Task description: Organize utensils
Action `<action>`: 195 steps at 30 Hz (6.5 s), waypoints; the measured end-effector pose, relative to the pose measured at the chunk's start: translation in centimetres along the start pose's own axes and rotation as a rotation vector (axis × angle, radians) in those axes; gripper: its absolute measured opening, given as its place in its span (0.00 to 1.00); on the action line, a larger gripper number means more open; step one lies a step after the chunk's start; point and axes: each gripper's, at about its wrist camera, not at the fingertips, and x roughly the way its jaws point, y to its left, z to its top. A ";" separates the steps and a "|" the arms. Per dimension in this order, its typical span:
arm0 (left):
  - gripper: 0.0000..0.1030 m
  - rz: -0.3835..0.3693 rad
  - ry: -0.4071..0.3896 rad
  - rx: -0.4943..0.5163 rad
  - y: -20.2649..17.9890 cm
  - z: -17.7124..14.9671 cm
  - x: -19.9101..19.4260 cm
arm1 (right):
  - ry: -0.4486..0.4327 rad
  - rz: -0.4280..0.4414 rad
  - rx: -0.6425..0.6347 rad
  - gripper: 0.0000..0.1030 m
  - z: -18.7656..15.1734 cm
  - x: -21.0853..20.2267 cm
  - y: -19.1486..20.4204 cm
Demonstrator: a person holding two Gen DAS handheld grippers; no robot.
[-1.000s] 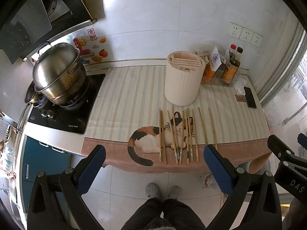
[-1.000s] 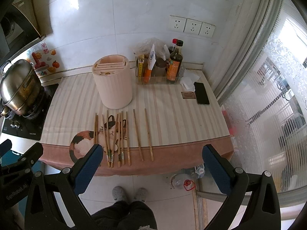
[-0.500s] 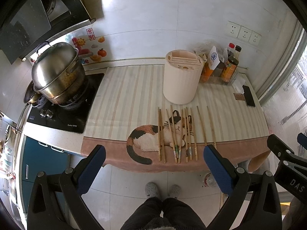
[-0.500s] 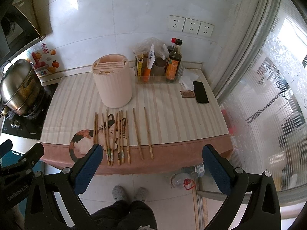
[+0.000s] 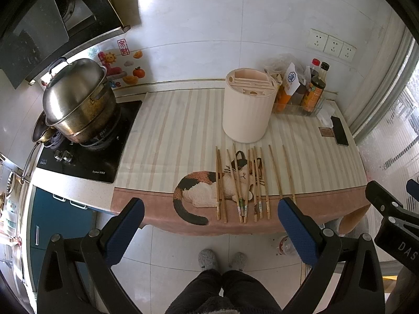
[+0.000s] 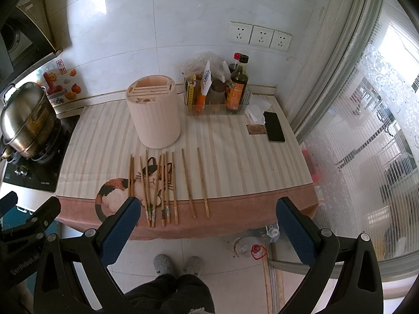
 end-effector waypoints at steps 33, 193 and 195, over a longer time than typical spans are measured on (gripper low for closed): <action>0.89 0.084 0.255 0.040 3.0 5.1 29.0 | 0.231 -0.052 0.147 0.65 0.2 23.4 -2.1; 1.00 0.054 -0.016 -0.059 2.1 19.1 29.2 | -0.147 0.340 0.244 0.88 17.2 25.2 -1.5; 1.00 0.056 0.040 -0.054 1.9 17.3 30.9 | -0.074 0.315 0.240 0.88 15.3 26.9 -1.6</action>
